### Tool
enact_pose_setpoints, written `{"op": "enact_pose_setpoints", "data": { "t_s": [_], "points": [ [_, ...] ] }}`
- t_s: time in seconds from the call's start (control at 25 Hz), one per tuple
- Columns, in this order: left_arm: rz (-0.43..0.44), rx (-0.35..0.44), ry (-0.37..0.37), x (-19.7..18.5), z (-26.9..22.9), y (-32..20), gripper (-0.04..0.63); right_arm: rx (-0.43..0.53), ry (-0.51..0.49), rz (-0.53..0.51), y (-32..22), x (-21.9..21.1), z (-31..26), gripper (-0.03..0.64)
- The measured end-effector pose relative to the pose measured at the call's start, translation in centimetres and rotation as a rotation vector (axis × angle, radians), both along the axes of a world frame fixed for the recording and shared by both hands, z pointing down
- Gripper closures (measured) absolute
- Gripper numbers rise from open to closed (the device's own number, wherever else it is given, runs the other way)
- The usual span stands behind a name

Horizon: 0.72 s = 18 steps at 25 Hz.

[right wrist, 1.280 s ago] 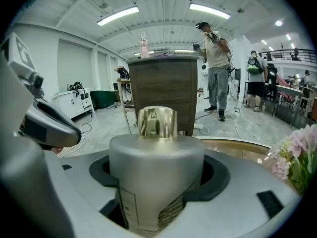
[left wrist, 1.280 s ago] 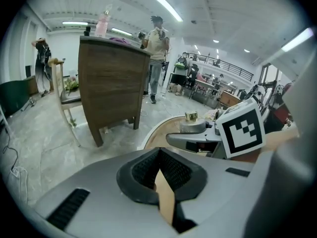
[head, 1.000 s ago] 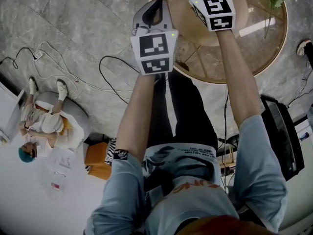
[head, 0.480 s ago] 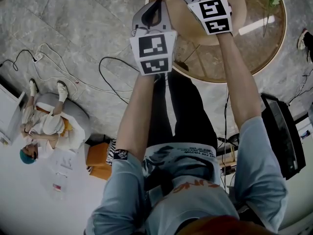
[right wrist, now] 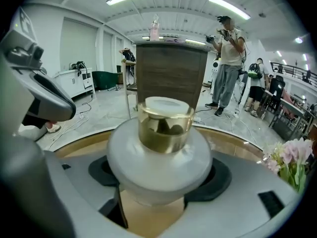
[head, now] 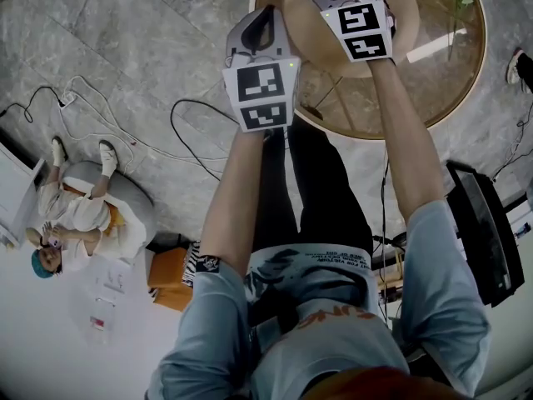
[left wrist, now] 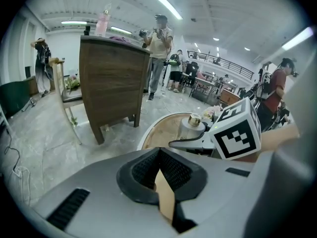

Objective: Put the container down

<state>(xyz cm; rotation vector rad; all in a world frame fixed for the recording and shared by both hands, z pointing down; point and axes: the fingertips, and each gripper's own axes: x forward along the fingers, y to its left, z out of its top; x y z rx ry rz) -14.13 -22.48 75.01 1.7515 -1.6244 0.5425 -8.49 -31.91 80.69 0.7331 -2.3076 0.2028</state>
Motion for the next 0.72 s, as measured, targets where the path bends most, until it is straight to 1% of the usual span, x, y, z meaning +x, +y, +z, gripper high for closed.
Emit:
{"op": "enact_pose_setpoints", "data": {
  "t_s": [0.12, 0.32, 0.44, 0.6, 0.72],
  "points": [
    [-0.004, 0.006, -0.001, -0.1, -0.5, 0.5, 0.569, -0.020, 0.007, 0.022, 0.2, 0.2, 0.0, 0.247],
    [-0.015, 0.020, 0.000, 0.1, -1.2, 1.5, 0.569, -0.071, 0.002, 0.113, 0.7, 0.4, 0.2, 0.265],
    [-0.020, 0.036, -0.003, 0.1, -1.7, 2.2, 0.569, -0.095, -0.003, 0.138, 1.1, 0.8, -0.2, 0.256],
    [-0.031, 0.044, -0.005, 0.0, -3.2, 3.6, 0.569, -0.101, -0.041, 0.176, 2.7, 2.3, -2.5, 0.256],
    [-0.034, 0.071, -0.008, 0.3, -5.1, 3.8, 0.569, -0.103, -0.087, 0.226, 4.0, 4.0, -4.9, 0.272]
  ]
}}
